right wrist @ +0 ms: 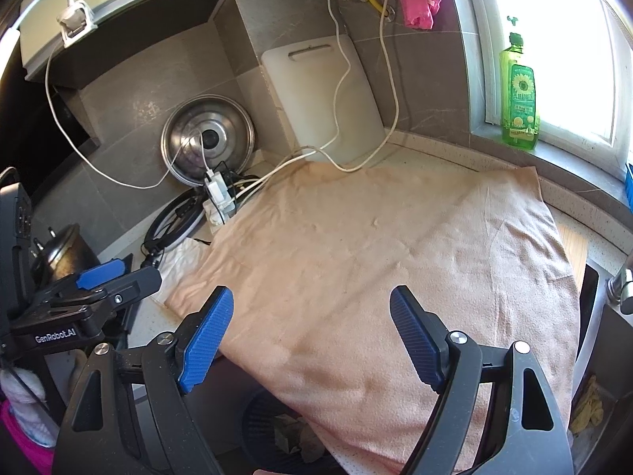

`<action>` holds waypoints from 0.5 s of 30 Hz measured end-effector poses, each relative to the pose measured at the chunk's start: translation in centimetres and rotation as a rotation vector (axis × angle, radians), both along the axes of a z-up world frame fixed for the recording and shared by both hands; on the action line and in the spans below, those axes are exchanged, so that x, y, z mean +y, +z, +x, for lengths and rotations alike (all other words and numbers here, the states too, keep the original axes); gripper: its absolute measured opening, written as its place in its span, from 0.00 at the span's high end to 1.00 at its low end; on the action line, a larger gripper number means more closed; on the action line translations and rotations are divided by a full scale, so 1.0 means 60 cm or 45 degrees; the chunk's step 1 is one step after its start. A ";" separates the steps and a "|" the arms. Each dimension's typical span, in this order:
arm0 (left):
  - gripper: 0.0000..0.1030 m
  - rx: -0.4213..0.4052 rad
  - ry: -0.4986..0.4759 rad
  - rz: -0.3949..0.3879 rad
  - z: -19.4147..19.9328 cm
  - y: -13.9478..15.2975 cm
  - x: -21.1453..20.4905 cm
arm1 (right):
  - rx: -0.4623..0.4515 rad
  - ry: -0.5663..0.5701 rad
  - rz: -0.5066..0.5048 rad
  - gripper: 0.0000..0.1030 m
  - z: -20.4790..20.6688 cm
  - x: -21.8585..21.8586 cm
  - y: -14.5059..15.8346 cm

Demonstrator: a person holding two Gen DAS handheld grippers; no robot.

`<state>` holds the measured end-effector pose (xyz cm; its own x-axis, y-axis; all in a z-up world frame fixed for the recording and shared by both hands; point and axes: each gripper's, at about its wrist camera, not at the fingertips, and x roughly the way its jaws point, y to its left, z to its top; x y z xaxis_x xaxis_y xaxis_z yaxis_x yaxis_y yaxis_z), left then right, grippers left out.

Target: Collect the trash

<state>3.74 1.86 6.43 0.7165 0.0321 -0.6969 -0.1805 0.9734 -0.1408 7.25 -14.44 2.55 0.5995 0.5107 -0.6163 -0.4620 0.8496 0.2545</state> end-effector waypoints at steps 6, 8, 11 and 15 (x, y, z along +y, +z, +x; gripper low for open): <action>0.01 0.001 0.004 0.002 0.001 0.000 0.004 | 0.000 -0.004 -0.003 0.21 0.002 0.001 0.000; 0.01 0.000 0.007 0.002 0.003 0.000 0.006 | 0.005 -0.006 0.000 0.21 0.004 0.001 -0.001; 0.01 0.003 0.008 0.001 0.004 0.000 0.008 | 0.007 -0.007 0.001 0.21 0.008 0.002 -0.003; 0.01 0.002 0.009 0.005 0.003 0.000 0.006 | 0.010 -0.003 0.000 0.21 0.009 0.001 -0.003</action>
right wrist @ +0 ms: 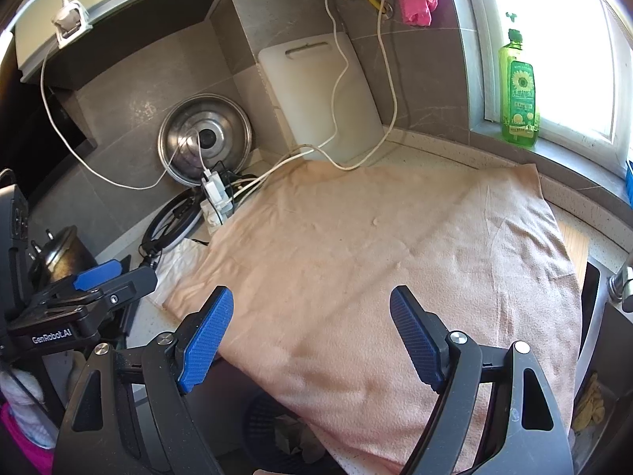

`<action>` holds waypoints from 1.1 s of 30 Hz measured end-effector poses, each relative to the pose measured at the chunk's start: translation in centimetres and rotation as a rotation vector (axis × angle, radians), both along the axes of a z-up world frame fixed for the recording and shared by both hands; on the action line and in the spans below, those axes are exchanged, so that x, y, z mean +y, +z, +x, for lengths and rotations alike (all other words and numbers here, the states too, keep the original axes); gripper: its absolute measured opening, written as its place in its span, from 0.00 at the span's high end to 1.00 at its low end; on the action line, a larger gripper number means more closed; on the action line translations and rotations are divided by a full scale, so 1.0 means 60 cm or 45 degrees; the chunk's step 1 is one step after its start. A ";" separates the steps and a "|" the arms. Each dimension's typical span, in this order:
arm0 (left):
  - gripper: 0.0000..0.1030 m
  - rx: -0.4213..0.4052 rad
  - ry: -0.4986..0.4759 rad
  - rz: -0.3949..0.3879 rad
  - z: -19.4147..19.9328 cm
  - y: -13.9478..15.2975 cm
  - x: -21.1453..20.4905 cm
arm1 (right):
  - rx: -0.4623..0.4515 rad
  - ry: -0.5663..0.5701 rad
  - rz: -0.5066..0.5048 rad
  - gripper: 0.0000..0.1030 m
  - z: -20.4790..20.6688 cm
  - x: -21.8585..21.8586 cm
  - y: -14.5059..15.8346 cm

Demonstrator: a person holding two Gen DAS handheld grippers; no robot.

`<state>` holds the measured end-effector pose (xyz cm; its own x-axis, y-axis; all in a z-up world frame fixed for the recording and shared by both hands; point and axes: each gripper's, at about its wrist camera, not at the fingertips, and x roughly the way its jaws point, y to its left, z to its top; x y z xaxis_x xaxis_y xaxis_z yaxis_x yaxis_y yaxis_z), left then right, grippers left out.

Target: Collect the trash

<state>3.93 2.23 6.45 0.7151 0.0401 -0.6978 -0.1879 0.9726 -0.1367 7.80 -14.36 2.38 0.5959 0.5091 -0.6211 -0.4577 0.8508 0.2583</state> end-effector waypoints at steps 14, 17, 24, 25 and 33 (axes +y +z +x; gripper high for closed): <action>0.01 0.005 0.005 0.012 0.003 -0.006 0.006 | 0.023 -0.003 -0.006 0.21 0.008 0.002 -0.008; 0.01 0.005 0.007 0.026 0.003 -0.011 0.006 | 0.028 -0.001 -0.009 0.21 0.009 0.002 -0.010; 0.01 0.007 0.008 0.026 0.004 -0.011 0.002 | 0.040 -0.006 -0.011 0.21 0.012 0.000 -0.014; 0.01 0.008 0.008 0.026 0.004 -0.012 0.002 | 0.043 -0.010 -0.009 0.21 0.012 -0.002 -0.015; 0.01 0.009 0.006 0.031 0.008 -0.013 0.001 | 0.061 -0.024 -0.003 0.21 0.014 -0.011 -0.018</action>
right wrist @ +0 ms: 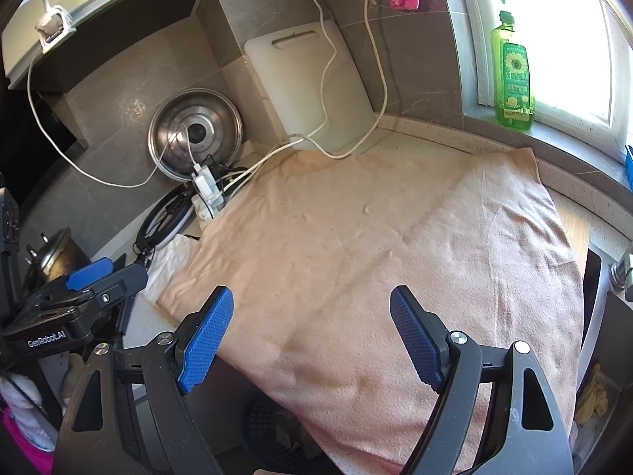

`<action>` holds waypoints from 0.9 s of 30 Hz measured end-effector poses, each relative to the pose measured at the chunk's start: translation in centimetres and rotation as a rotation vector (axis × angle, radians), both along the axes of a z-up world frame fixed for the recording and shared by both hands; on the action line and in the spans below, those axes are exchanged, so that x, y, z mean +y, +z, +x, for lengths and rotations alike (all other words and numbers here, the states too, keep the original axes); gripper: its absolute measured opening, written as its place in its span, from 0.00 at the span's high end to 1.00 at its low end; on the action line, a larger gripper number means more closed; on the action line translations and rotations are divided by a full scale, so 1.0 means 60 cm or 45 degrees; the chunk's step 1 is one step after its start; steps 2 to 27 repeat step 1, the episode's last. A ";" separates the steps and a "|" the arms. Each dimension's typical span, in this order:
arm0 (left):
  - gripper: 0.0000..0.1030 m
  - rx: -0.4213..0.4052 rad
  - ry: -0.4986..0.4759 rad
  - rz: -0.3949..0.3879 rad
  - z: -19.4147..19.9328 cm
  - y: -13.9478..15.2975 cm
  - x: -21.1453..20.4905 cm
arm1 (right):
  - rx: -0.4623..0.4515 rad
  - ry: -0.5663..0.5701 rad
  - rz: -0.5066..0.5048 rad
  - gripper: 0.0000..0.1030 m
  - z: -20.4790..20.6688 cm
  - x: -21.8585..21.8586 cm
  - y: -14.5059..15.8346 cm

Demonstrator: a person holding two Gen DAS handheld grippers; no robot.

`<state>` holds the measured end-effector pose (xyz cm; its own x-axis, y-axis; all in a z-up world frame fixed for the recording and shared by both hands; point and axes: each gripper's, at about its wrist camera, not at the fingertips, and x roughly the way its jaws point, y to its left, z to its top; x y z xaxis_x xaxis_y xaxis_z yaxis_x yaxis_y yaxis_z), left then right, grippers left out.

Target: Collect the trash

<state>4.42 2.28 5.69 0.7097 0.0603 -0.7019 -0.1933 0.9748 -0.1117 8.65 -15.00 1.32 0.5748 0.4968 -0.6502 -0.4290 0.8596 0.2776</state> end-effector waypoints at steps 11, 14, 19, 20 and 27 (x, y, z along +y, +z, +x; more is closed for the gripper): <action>0.01 0.003 0.001 0.002 0.001 -0.001 0.000 | 0.002 0.000 -0.001 0.21 -0.001 -0.001 -0.001; 0.01 0.003 0.001 0.002 0.001 -0.001 0.000 | 0.002 0.000 -0.001 0.21 -0.001 -0.001 -0.001; 0.01 0.003 0.001 0.002 0.001 -0.001 0.000 | 0.002 0.000 -0.001 0.21 -0.001 -0.001 -0.001; 0.01 0.003 0.001 0.002 0.001 -0.001 0.000 | 0.002 0.000 -0.001 0.21 -0.001 -0.001 -0.001; 0.01 0.003 0.001 0.002 0.001 -0.001 0.000 | 0.002 0.000 -0.001 0.21 -0.001 -0.001 -0.001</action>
